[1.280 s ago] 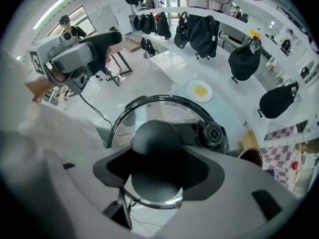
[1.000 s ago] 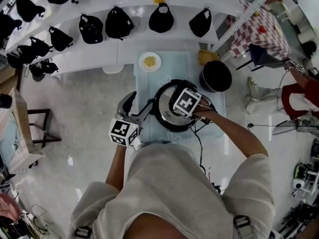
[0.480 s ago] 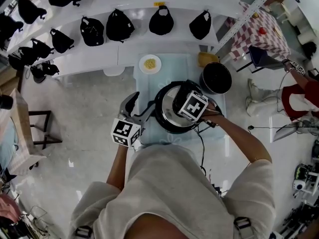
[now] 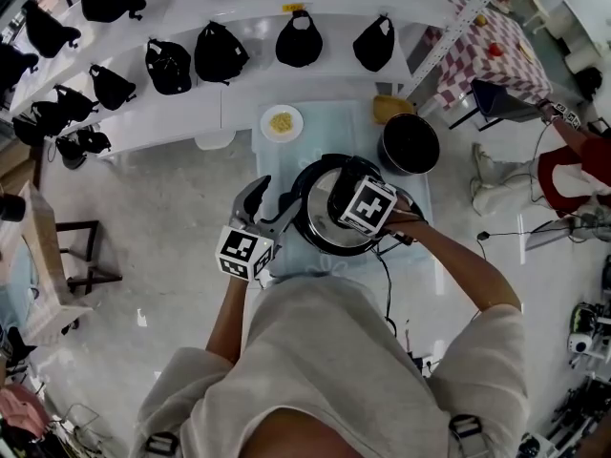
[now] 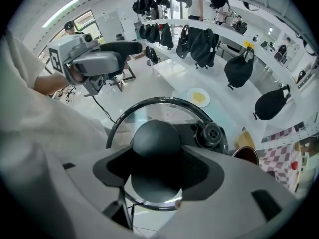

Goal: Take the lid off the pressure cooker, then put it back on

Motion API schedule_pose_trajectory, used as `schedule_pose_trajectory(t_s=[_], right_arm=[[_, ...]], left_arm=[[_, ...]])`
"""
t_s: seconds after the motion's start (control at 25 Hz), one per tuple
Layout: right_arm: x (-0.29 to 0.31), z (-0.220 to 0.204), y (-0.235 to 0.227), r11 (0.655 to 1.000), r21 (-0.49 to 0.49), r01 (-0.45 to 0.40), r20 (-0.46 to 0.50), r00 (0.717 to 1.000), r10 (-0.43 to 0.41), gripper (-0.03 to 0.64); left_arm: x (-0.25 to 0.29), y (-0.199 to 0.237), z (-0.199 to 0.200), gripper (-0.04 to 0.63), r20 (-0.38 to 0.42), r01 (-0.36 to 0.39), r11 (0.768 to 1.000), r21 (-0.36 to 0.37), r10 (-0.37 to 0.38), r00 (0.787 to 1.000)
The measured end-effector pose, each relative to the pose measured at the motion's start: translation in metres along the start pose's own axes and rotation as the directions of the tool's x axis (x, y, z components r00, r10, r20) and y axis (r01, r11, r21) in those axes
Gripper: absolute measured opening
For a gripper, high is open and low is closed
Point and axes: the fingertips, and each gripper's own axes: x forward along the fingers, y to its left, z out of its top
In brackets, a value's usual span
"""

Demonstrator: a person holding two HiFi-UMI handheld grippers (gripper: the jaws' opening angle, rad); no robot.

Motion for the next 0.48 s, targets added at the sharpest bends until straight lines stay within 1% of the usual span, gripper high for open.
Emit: schedule_pose_trajectory(t_s=[0.12,0.24,0.36,0.48], right_arm=[[-0.012,-0.008,-0.008,0.999,0.050,0.017,0.018,1.000,-0.018,0.272],[-0.029,-0.025,-0.012,0.993,0.110,0.041,0.038,0.998,-0.046,0.272],[-0.045,-0.053,-0.016,0.981,0.183,0.061,0.055,0.996,-0.072,0.272],[-0.059,-0.090,-0.021,0.962,0.261,0.079,0.049,0.994,-0.095,0.272]], left_arm=[[0.007,-0.003,0.001,0.296,-0.002,0.022,1.000,0.005,-0.022,1.000],[0.021,-0.015,0.002,0.296,-0.006,0.074,0.997,0.012,-0.074,0.997],[0.039,-0.035,0.001,0.296,-0.018,0.143,0.989,0.022,-0.143,0.990],[0.060,-0.059,0.000,0.296,-0.032,0.213,0.977,0.031,-0.212,0.977]])
